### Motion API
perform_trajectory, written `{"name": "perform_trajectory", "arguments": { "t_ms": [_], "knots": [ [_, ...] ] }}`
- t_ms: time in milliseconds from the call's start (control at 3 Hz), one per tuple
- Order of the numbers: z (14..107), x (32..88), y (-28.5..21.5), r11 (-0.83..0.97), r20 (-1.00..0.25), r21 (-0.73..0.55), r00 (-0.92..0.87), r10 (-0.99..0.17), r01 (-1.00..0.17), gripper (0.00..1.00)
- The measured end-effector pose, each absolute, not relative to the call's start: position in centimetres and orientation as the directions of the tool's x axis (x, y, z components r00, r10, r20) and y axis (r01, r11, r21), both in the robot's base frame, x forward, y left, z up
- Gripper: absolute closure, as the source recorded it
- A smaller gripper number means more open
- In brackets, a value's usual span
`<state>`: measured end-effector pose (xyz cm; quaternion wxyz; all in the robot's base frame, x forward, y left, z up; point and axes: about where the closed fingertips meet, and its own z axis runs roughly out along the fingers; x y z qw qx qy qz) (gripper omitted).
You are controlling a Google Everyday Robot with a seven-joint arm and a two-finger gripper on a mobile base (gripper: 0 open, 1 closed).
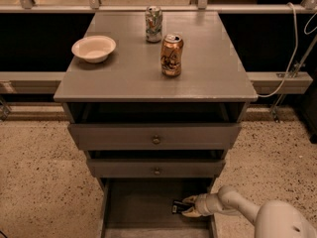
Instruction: Pick rxbar chocolate from bottom drawer and place on counter
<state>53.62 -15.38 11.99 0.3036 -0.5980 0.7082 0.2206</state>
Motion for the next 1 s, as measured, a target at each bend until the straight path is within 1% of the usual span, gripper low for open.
{"name": "perform_trajectory", "arguments": {
  "t_ms": [333,667,1000],
  "knots": [
    [11.99,53.62,-15.38,0.187,-0.694,-0.051,-0.101,-0.713,-0.981,0.13],
    [11.99,53.62,-15.38,0.187,-0.694,-0.051,-0.101,-0.713,-0.981,0.0],
    [11.99,53.62,-15.38,0.187,-0.694,-0.051,-0.101,-0.713,-0.981,0.0]
  ]
}}
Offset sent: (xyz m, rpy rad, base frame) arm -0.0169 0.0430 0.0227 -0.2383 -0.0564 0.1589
